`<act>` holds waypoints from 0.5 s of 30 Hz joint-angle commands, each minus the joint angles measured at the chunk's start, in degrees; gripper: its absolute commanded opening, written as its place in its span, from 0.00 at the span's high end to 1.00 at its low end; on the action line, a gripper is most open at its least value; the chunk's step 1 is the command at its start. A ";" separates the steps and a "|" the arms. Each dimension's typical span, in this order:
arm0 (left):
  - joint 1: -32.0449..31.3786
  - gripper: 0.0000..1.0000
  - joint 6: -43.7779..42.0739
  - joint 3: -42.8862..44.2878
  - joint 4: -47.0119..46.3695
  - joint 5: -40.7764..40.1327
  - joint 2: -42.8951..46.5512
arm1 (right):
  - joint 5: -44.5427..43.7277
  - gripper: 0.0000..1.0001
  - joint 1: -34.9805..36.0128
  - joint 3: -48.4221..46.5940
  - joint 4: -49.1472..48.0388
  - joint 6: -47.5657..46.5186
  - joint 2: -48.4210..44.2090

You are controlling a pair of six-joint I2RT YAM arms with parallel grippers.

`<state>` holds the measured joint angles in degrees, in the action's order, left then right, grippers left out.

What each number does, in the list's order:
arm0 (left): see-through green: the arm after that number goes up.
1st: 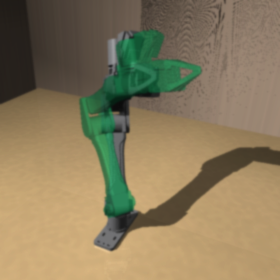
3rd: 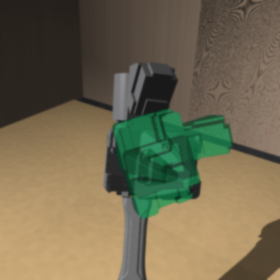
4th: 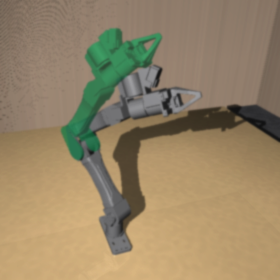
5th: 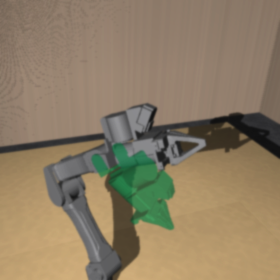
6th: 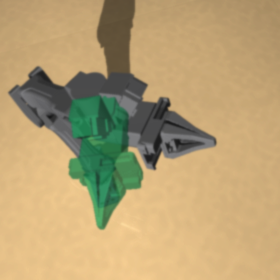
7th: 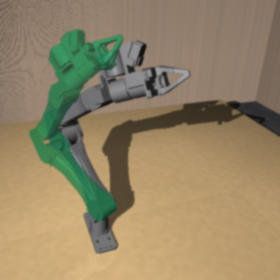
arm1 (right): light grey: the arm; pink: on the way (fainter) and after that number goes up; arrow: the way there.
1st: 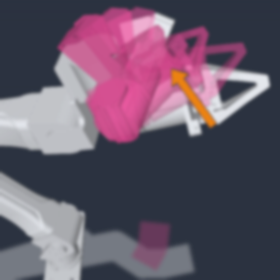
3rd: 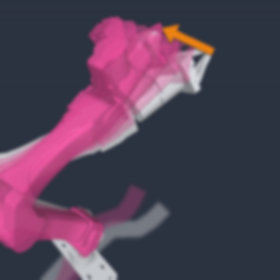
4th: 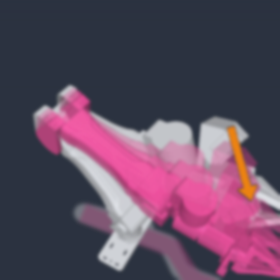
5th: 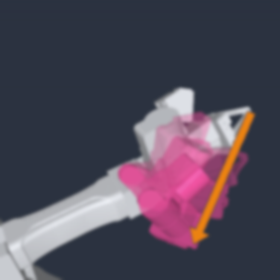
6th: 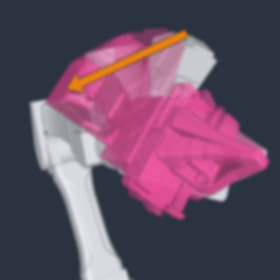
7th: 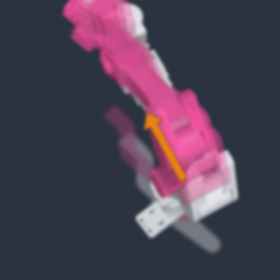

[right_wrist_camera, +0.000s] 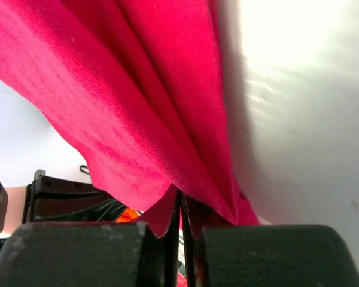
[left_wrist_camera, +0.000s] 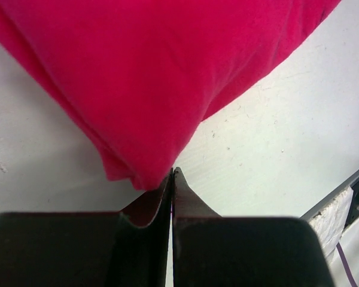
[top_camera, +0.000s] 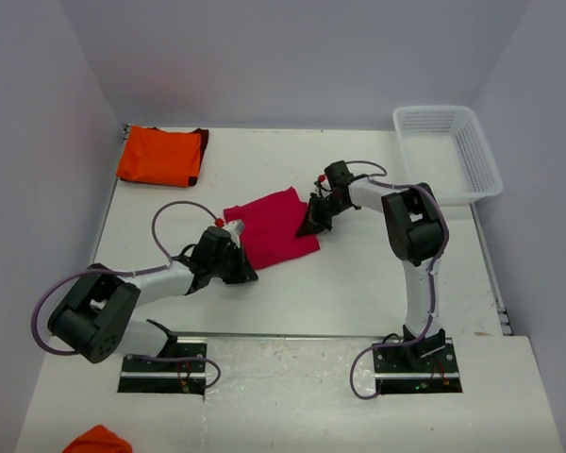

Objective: Fold and stack the t-shirts
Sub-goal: Fold the long partially folded tshirt into a neat square

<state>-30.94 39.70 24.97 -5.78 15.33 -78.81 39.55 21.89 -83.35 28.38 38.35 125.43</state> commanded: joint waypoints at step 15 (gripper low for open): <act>-0.09 0.78 -4.37 18.87 25.37 -22.00 6.12 | -4.04 1.00 2.27 16.99 -9.22 -3.89 -19.24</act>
<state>-30.94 36.58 37.74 14.00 2.50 -73.60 35.38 22.17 -66.89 22.61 37.78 111.79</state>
